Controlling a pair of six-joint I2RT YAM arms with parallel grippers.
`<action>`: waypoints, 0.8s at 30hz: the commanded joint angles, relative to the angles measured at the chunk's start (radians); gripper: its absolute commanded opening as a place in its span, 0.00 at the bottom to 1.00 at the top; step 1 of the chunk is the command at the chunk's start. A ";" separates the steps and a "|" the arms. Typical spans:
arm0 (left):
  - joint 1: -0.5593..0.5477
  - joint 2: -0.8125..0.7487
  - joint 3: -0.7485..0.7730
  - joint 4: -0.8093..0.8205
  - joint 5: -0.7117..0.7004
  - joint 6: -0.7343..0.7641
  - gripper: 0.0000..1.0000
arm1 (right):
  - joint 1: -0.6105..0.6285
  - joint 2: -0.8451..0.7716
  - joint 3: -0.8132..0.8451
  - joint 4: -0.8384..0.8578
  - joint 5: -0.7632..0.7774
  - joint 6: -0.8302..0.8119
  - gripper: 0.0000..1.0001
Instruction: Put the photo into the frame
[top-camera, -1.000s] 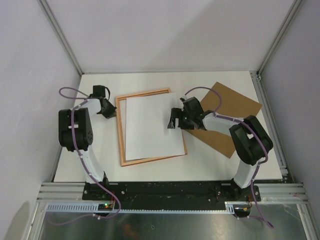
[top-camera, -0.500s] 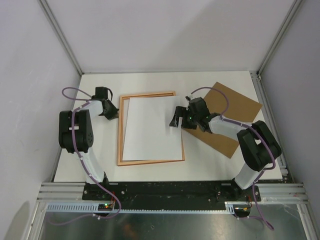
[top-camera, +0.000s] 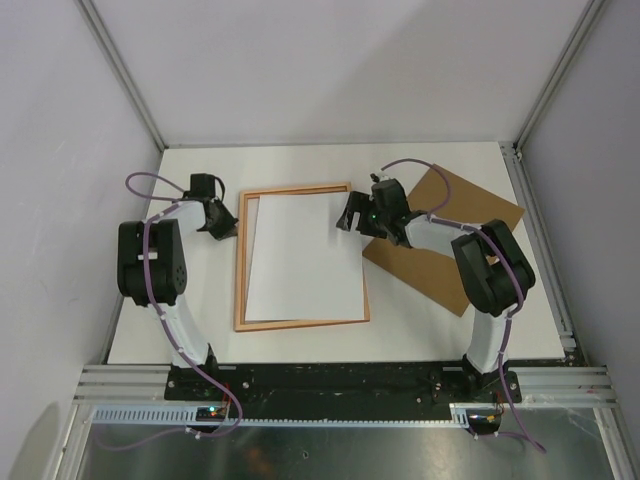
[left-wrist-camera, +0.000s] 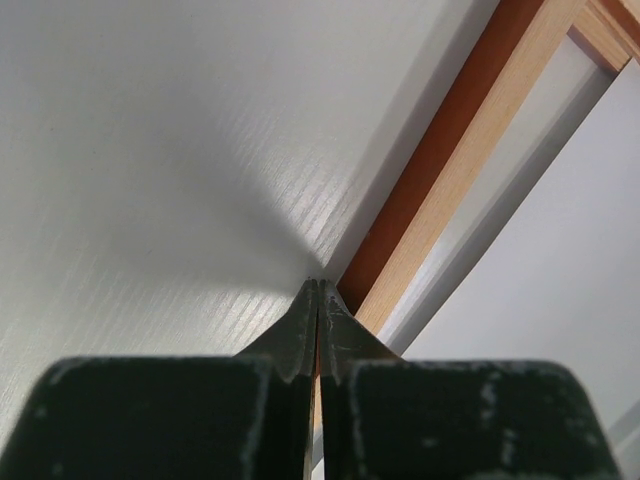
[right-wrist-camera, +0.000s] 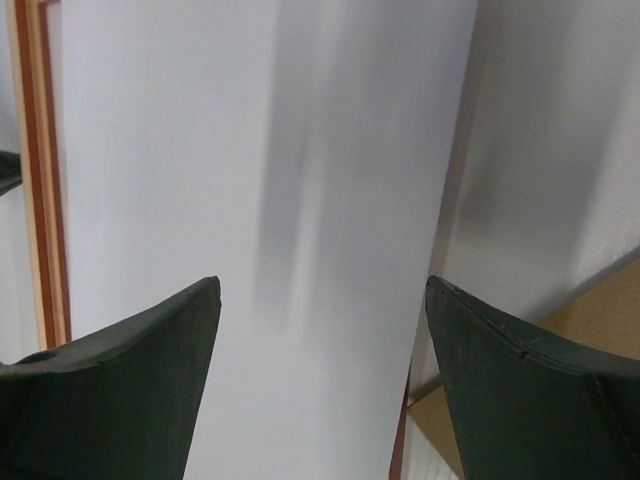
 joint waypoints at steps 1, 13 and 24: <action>0.001 -0.021 -0.007 -0.032 0.021 0.039 0.00 | -0.003 0.008 0.048 0.027 0.091 0.011 0.87; 0.000 -0.012 -0.001 -0.032 0.034 0.046 0.00 | -0.015 0.085 0.096 0.019 0.047 0.023 0.86; 0.002 -0.013 0.000 -0.030 0.042 0.049 0.00 | -0.013 0.074 0.125 0.020 0.023 0.021 0.76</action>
